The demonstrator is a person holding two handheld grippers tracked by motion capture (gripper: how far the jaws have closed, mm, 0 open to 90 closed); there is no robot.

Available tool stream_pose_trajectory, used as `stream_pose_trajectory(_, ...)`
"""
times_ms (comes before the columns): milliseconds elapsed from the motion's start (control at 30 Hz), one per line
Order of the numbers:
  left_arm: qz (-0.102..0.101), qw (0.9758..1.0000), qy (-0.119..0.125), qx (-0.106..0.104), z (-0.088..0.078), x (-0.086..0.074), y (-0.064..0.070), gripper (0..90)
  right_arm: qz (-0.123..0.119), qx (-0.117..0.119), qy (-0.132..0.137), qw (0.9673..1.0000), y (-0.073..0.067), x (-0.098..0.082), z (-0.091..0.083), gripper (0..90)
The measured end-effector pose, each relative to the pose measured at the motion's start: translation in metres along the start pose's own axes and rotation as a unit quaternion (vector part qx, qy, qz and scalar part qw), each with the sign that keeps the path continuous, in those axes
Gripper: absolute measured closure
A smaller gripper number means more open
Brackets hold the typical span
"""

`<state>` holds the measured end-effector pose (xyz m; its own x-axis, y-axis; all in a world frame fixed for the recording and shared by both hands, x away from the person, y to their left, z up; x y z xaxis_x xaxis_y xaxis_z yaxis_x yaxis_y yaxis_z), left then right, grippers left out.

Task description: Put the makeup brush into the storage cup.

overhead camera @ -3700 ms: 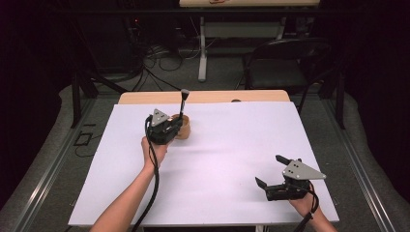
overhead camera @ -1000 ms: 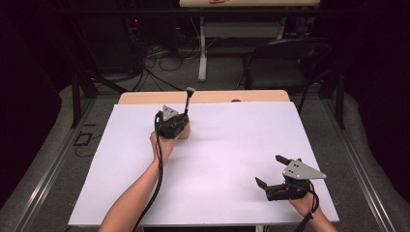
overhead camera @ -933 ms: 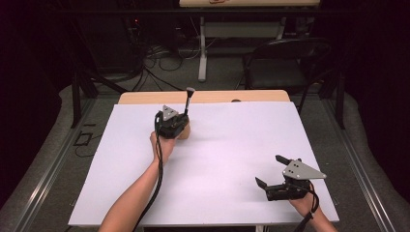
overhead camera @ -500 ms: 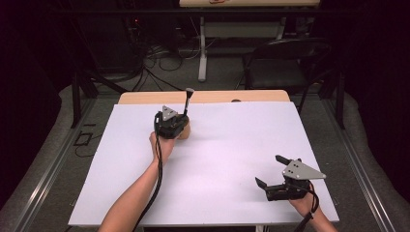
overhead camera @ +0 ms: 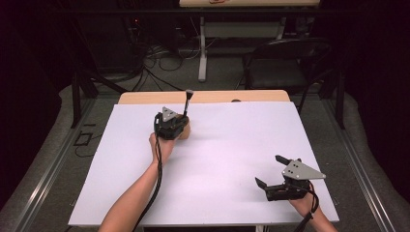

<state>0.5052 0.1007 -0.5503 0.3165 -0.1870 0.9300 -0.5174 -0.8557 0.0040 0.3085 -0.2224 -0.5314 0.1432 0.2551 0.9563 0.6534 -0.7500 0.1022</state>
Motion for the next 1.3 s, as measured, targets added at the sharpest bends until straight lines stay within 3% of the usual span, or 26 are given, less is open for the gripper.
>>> stream_pose_trajectory(267,-0.005,1.0,0.002,-0.007,-0.002,-0.001,0.002,74.8,-0.001,0.0,0.001,1.0,0.0,0.0,0.0,0.1)
stream_pose_trajectory(333,-0.003,1.0,0.008,-0.004,-0.004,0.0,0.002,67.3,-0.001,0.0,0.0,1.0,0.0,0.0,0.0,0.1)
stream_pose_trajectory(400,-0.004,0.9998,0.012,-0.013,-0.007,0.002,0.003,58.4,-0.001,0.0,0.0,1.0,0.0,0.0,0.0,0.1)
stream_pose_trajectory(433,0.002,0.9998,0.01,-0.015,-0.008,0.003,0.004,58.4,-0.001,0.0,0.0,1.0,0.0,0.0,0.0,0.1)
stream_pose_trajectory(467,0.005,0.9998,0.011,-0.017,-0.009,0.004,0.006,50.5,-0.002,0.001,0.0,1.0,0.0,0.0,0.0,0.1)
stream_pose_trajectory(533,0.015,0.9996,0.012,-0.019,-0.012,0.005,0.008,43.2,-0.002,0.001,0.0,1.0,0.0,0.0,0.0,0.1)
stream_pose_trajectory(600,0.026,0.9994,0.014,-0.02,-0.016,0.008,0.011,37.5,-0.002,0.001,0.0,1.0,0.0,0.0,0.0,0.1)
stream_pose_trajectory(867,0.038,0.9987,0.011,-0.031,-0.028,0.015,0.016,19.2,-0.001,0.001,-0.001,1.0,0.0,0.0,0.0,0.1)
stream_pose_trajectory(1300,0.046,0.9963,-0.028,-0.067,-0.053,0.017,0.016,12.9,-0.001,0.002,-0.001,1.0,-0.001,0.0,0.001,0.1)
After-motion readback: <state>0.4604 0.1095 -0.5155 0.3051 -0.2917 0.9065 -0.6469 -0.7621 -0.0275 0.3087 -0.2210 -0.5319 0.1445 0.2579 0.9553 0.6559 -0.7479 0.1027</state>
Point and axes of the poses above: each handheld gripper's, and its own axes: z roughly forward along the jaws, x roughly out of its top, y roughly to its right, the point moved 6 cm from there along z, roughly forward along the jaws, and after that the axes turned 6 degrees about y, right-handed, at the moved point
